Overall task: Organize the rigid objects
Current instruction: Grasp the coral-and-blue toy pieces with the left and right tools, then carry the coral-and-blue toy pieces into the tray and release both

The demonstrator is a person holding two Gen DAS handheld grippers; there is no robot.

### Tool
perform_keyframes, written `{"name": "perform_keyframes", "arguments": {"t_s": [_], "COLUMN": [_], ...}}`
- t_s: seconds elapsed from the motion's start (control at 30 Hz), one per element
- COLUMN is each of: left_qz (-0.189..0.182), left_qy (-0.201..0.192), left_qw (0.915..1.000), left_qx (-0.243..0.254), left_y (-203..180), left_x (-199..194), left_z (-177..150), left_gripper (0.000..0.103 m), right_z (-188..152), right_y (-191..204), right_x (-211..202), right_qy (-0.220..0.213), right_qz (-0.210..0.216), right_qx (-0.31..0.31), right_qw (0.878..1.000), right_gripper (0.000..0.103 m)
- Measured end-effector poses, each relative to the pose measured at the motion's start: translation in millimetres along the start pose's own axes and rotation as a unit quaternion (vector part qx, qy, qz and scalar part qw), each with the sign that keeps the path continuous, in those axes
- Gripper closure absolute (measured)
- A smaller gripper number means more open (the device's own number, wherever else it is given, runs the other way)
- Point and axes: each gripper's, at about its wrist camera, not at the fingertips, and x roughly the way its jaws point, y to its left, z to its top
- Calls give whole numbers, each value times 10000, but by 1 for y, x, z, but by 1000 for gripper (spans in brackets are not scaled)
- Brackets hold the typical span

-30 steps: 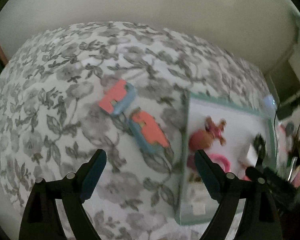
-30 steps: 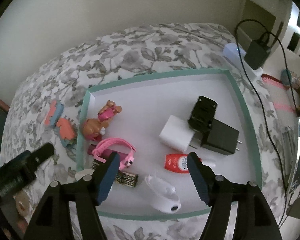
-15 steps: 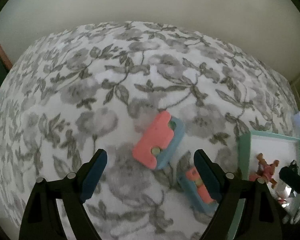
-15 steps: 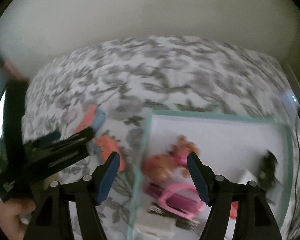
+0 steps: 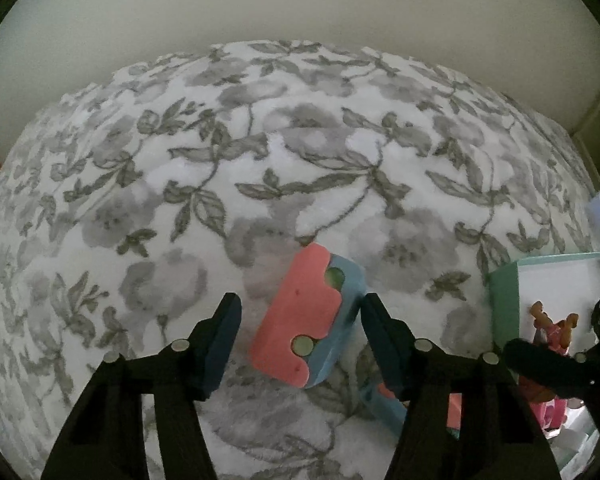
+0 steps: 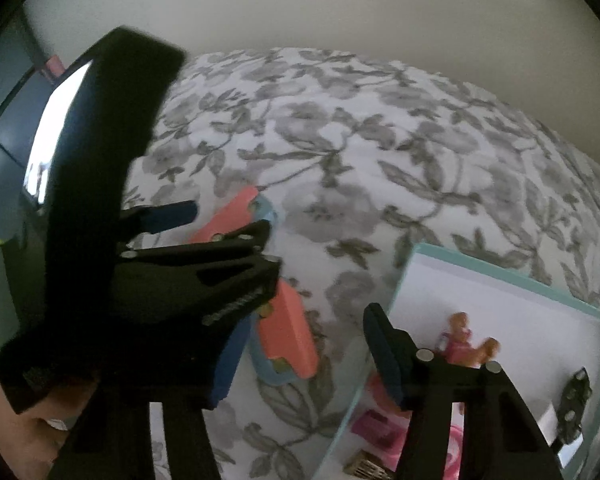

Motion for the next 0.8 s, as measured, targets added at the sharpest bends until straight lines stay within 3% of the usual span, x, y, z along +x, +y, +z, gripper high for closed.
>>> {"name": "perform_keyframes", "arguments": {"t_s": [0.07,0.2,0.43,0.8], "left_qz": [-168,-101,-53,108], "left_qy": [44,101,214,341], "left_qw": [9998,9998,9987,9983], "left_qx": [-62,-118,-455,-452], "left_y": [3,10,34,37], "left_x": [1,0,0,0], "left_z": [1,2,1,-19], "left_gripper": [50,55,56,59], "right_z": [1,2,2,-8], "right_y": [4,8,19,24], "right_x": [5,19,37,41], "right_qy": [38,164,336,298], "right_qz": [40,111,97,-144], "right_qx": [-73,-123,-277,-384], "right_qw": [10000,9997,9990,9987], "right_gripper": [43,47,53,55]}}
